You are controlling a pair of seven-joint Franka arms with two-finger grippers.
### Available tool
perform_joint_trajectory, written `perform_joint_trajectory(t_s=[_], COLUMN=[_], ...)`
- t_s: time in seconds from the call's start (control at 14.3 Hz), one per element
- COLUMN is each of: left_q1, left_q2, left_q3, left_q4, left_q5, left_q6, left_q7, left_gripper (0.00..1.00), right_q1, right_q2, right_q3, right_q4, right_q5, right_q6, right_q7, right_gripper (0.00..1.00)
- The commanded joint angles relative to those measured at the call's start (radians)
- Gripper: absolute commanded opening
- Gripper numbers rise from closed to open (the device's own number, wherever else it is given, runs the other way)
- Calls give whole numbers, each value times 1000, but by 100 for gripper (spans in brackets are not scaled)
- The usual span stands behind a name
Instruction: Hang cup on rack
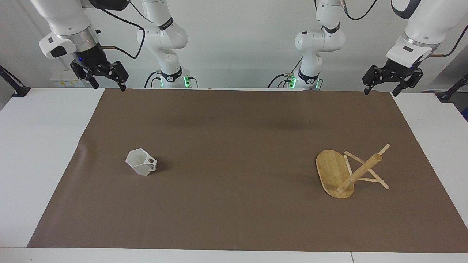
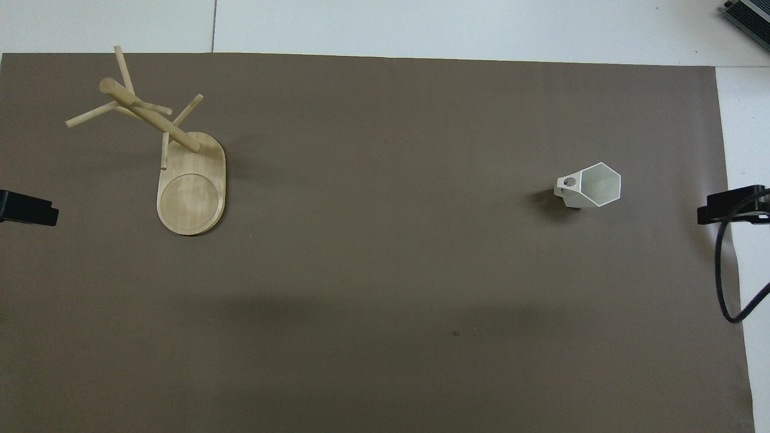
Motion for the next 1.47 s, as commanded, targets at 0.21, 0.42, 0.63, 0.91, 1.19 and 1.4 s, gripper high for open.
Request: perform_joint_trajectory(t_s=[0.21, 0.42, 0.63, 0.91, 1.19, 1.4], left_q1=[3, 3, 3, 3, 3, 3], left_q2=[-8, -9, -9, -9, -9, -9], left_q3=[-3, -3, -3, -3, -3, -3], left_q4=[6, 6, 6, 6, 6, 6], left_q5=[17, 17, 17, 17, 17, 17], left_q6=[-17, -17, -17, -17, -17, -17], left_q7=[-12, -12, -12, -12, -12, -12], left_gripper=[100, 100, 100, 100, 100, 100], right_q1=[-5, -5, -5, -20, -28, -22], right_q2=[-7, -10, -10, -10, -23, -24], right_q3=[-3, -1, -1, -1, -3, -3], right_q4=[-13, -18, -18, -19, -36, -42], right_q5=[1, 1, 3, 3, 3, 3], right_q6=[1, -7, -5, -11, -18, -10], right_q7=[-15, -20, -20, -20, -20, -18], right_gripper=[100, 100, 100, 100, 100, 100])
